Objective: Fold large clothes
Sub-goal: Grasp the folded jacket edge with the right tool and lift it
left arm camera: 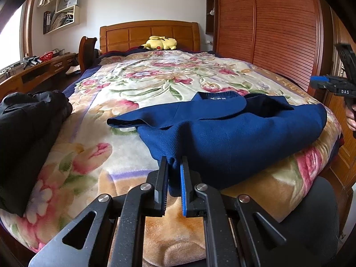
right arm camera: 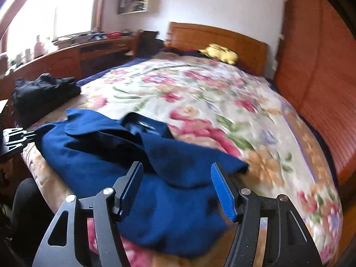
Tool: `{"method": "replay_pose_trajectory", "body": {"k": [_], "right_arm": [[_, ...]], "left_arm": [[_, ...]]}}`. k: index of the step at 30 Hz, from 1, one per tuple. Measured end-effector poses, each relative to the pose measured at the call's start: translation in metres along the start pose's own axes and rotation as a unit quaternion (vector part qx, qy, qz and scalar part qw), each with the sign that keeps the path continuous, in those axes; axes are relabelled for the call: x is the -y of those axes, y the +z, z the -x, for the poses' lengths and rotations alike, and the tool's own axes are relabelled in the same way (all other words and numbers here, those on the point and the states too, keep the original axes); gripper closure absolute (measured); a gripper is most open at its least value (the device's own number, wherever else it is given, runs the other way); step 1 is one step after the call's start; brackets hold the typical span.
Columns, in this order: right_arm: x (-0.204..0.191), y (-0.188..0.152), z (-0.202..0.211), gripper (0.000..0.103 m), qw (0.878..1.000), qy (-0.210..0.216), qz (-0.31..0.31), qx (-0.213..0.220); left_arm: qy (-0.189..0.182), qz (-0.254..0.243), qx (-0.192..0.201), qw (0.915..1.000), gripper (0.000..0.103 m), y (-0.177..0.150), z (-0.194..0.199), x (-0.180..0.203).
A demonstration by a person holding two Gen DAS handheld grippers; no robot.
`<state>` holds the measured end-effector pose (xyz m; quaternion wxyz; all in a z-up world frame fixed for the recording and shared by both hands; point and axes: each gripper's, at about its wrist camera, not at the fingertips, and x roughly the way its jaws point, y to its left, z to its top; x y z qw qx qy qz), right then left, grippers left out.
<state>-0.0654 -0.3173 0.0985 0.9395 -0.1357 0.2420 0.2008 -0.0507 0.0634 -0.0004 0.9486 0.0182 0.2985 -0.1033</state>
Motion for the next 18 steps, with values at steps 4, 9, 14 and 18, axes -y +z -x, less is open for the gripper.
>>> {"method": "replay_pose_trajectory", "body": {"k": [4, 9, 14, 18], "right_arm": [[-0.038, 0.022, -0.033, 0.038, 0.997, 0.068, 0.029, -0.012], [-0.079, 0.040, -0.088, 0.038, 0.989, 0.119, 0.068, -0.058], [-0.092, 0.047, -0.141, 0.042, 0.976, 0.132, 0.113, -0.134], [-0.103, 0.058, -0.163, 0.100, 0.967, 0.106, 0.174, -0.153]], "left_arm": [[-0.002, 0.000, -0.002, 1.0000, 0.093, 0.000, 0.000, 0.000], [-0.003, -0.003, -0.006, 1.0000, 0.093, -0.001, 0.000, -0.001], [-0.007, -0.008, -0.010, 0.9999, 0.093, -0.001, -0.001, 0.000], [-0.014, -0.007, -0.012, 0.9998, 0.093, -0.001, -0.002, -0.003]]}}
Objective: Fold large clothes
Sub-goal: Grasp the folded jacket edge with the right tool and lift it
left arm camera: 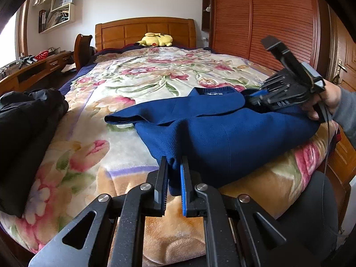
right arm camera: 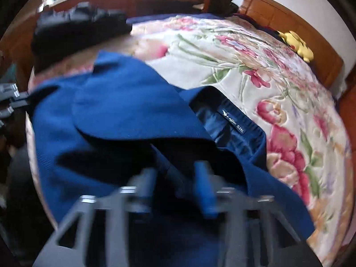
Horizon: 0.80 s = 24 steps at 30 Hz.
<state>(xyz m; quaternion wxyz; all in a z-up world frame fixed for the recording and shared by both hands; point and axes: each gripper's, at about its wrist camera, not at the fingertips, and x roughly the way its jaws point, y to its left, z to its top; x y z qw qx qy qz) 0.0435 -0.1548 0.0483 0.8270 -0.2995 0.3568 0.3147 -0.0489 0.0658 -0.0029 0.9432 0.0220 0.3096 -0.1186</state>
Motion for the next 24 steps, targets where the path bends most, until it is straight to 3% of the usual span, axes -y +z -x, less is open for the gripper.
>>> {"method": "replay_pose_trajectory", "body": {"k": [8, 14, 16, 18, 20, 24], "right_arm": [[0.044, 0.064, -0.012, 0.100, 0.995, -0.080, -0.041, 0.049], [0.080, 0.088, -0.056, 0.100, 0.984, -0.133, -0.112, 0.044], [0.086, 0.091, -0.073, 0.088, 0.982, -0.135, -0.132, 0.030], [0.092, 0.090, -0.067, 0.052, 0.977, -0.140, -0.153, 0.048], [0.101, 0.086, -0.048, 0.043, 0.976, -0.106, -0.172, 0.083], [0.121, 0.069, -0.016, 0.035, 0.972, -0.114, -0.180, 0.103]], "left_arm": [[-0.009, -0.001, -0.006, 0.9999, 0.093, 0.001, -0.002, -0.003], [-0.008, -0.001, -0.008, 0.9999, 0.093, -0.001, -0.003, -0.003], [-0.007, -0.001, -0.006, 1.0000, 0.093, -0.001, -0.002, -0.003], [-0.007, -0.001, -0.006, 1.0000, 0.093, -0.002, -0.002, -0.002], [-0.007, -0.004, -0.006, 1.0000, 0.093, -0.003, -0.002, -0.002], [-0.007, -0.004, -0.004, 1.0000, 0.093, -0.003, -0.001, -0.001]]}}
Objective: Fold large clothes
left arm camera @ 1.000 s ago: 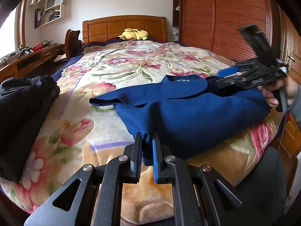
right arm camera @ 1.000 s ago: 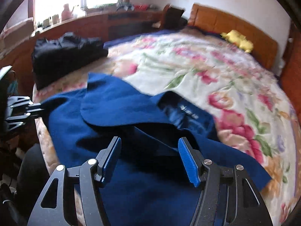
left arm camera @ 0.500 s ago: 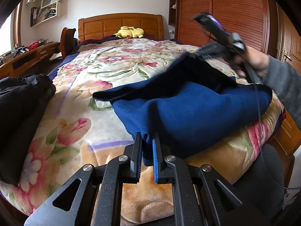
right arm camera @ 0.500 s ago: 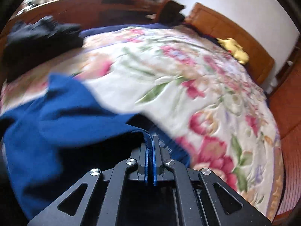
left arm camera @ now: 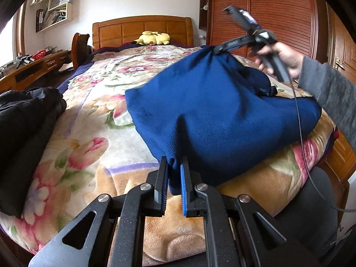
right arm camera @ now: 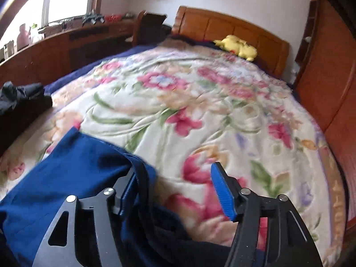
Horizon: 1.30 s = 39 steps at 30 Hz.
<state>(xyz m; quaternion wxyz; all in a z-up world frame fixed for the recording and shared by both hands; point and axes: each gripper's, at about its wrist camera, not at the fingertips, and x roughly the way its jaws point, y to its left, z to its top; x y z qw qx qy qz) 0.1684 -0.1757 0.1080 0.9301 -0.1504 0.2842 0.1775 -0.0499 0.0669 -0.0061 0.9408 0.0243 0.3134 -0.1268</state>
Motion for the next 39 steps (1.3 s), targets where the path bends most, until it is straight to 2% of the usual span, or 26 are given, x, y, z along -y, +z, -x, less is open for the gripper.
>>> {"method": "replay_pose_trajectory", "body": {"k": [3, 6, 8, 9, 11, 14, 19, 21, 23, 26, 29, 32, 33, 34, 36, 37, 39], "right_arm": [[0.013, -0.007, 0.015, 0.030, 0.999, -0.025, 0.020, -0.001], [-0.001, -0.017, 0.015, 0.030, 0.997, -0.030, 0.066, -0.022], [-0.013, -0.025, 0.002, 0.030, 0.995, 0.016, 0.072, -0.068], [-0.022, -0.031, -0.002, 0.030, 0.994, 0.032, 0.077, -0.076], [-0.038, -0.037, 0.001, 0.030, 0.994, 0.031, 0.089, -0.059], [-0.047, -0.044, 0.016, 0.030, 0.993, 0.068, 0.094, -0.034], [-0.015, -0.062, 0.043, 0.030, 0.994, 0.060, 0.091, -0.015], [-0.001, -0.076, 0.051, 0.030, 0.995, 0.046, 0.088, -0.029], [0.018, -0.098, 0.046, 0.030, 0.993, 0.056, 0.083, -0.062], [0.031, -0.128, 0.040, 0.030, 0.990, 0.049, 0.086, -0.097], [0.028, -0.147, 0.036, 0.030, 0.987, 0.066, 0.101, -0.109], [0.015, -0.150, 0.022, 0.030, 0.980, 0.064, 0.136, -0.131], [0.010, -0.151, 0.018, 0.032, 0.976, 0.058, 0.154, -0.142], [0.004, -0.152, 0.011, 0.039, 0.972, 0.046, 0.177, -0.150], [-0.005, -0.149, 0.003, 0.098, 0.964, 0.026, 0.208, -0.162], [-0.006, -0.144, -0.002, 0.100, 0.963, 0.009, 0.215, -0.162], [0.001, -0.128, -0.004, 0.100, 0.967, 0.007, 0.206, -0.147]], "left_arm": [[0.002, 0.001, 0.003, 1.0000, 0.093, 0.001, 0.001, 0.001], [0.008, 0.000, 0.003, 1.0000, 0.093, 0.001, 0.001, 0.003], [0.011, -0.001, 0.002, 0.9999, 0.093, 0.002, 0.001, 0.003], [0.011, -0.001, 0.002, 0.9999, 0.093, 0.002, 0.001, 0.003], [0.013, 0.001, 0.001, 0.9999, 0.093, 0.002, 0.001, 0.004], [0.016, 0.000, 0.000, 0.9999, 0.093, 0.001, 0.002, 0.005], [0.016, 0.002, 0.002, 0.9999, 0.093, 0.001, 0.002, 0.005], [0.015, 0.004, 0.004, 0.9999, 0.093, 0.001, 0.002, 0.005], [0.013, 0.005, 0.005, 0.9999, 0.093, 0.001, 0.002, 0.004], [0.013, 0.005, 0.006, 0.9999, 0.093, 0.002, 0.002, 0.004], [0.013, 0.005, 0.007, 0.9999, 0.093, 0.003, 0.002, 0.004], [0.013, 0.005, 0.007, 0.9999, 0.093, 0.003, 0.002, 0.004], [0.013, 0.005, 0.007, 0.9999, 0.093, 0.003, 0.002, 0.004], [0.014, 0.004, 0.007, 0.9999, 0.093, 0.003, 0.002, 0.004], [0.014, 0.004, 0.006, 0.9999, 0.093, 0.003, 0.001, 0.004], [0.014, 0.003, 0.005, 0.9999, 0.093, 0.003, 0.001, 0.004], [0.014, 0.003, 0.005, 0.9999, 0.093, 0.003, 0.001, 0.003]]}}
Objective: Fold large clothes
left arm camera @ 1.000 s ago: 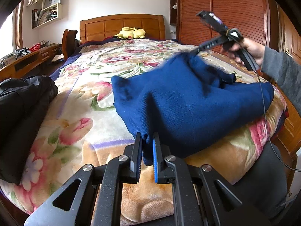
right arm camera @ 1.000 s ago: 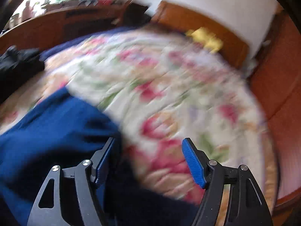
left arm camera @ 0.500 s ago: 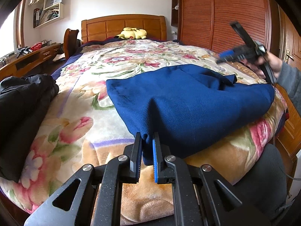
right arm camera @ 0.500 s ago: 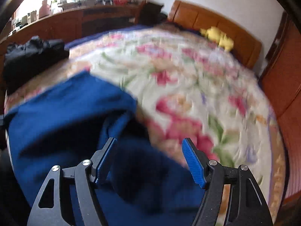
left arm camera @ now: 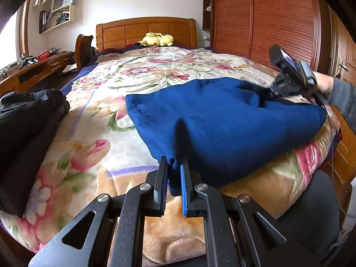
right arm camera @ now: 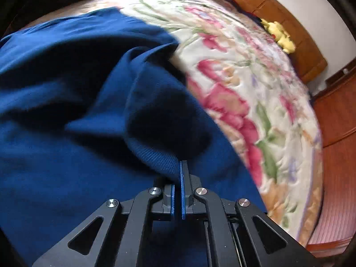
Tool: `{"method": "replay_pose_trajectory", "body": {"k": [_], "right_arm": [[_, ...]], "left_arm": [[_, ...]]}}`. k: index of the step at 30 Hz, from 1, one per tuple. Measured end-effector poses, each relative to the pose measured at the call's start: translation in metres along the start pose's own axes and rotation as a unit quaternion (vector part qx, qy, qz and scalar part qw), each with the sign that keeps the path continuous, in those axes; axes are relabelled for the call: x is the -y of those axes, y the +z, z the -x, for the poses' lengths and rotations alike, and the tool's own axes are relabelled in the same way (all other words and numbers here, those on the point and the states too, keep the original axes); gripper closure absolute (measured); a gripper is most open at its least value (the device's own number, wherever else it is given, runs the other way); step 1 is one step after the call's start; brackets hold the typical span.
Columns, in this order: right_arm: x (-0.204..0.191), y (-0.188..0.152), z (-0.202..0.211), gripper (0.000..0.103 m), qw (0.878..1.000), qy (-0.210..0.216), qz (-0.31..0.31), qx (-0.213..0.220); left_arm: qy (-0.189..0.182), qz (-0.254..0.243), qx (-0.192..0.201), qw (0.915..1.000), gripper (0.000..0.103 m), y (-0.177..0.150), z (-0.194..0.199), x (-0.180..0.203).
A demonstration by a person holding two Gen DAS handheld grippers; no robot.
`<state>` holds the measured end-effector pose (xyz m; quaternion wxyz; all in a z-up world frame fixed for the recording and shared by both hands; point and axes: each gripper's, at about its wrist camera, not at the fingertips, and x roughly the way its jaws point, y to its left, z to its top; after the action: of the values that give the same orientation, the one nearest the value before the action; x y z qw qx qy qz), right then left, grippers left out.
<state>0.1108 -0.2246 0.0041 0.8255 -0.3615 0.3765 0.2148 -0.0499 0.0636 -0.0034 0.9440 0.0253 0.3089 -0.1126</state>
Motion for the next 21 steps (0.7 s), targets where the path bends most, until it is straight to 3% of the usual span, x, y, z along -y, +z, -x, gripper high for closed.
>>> {"method": "replay_pose_trajectory", "body": {"k": [4, 8, 10, 11, 12, 13, 15, 18, 21], "right_arm": [[0.033, 0.033, 0.007, 0.100, 0.995, -0.060, -0.058, 0.053], [0.063, 0.065, -0.001, 0.096, 0.987, -0.087, -0.114, 0.076], [0.069, 0.074, -0.006, 0.075, 0.986, -0.075, -0.131, 0.076], [0.070, 0.074, -0.005, 0.057, 0.985, -0.068, -0.137, 0.083], [0.070, 0.072, -0.003, 0.044, 0.984, -0.060, -0.142, 0.090], [0.071, 0.069, -0.002, 0.041, 0.984, -0.047, -0.146, 0.096], [0.074, 0.055, 0.005, 0.039, 0.984, -0.028, -0.148, 0.098], [0.078, 0.027, 0.017, 0.039, 0.984, -0.033, -0.138, 0.110], [0.090, -0.009, 0.018, 0.039, 0.984, -0.037, -0.146, 0.096]], "left_arm": [[0.001, 0.001, 0.000, 1.0000, 0.093, 0.000, -0.001, 0.001], [0.005, -0.003, -0.002, 1.0000, 0.093, 0.001, -0.001, 0.003], [0.005, -0.002, -0.003, 1.0000, 0.093, 0.000, -0.001, 0.002], [0.004, -0.001, -0.003, 1.0000, 0.093, 0.000, -0.001, 0.002], [0.004, 0.000, -0.003, 1.0000, 0.093, 0.000, -0.001, 0.002], [0.004, 0.000, -0.003, 1.0000, 0.093, -0.001, -0.001, 0.002], [0.004, -0.001, -0.002, 1.0000, 0.093, 0.000, -0.001, 0.002], [0.002, 0.001, -0.001, 1.0000, 0.093, 0.000, 0.000, 0.000], [0.002, 0.002, 0.000, 1.0000, 0.093, -0.001, 0.000, 0.000]]}}
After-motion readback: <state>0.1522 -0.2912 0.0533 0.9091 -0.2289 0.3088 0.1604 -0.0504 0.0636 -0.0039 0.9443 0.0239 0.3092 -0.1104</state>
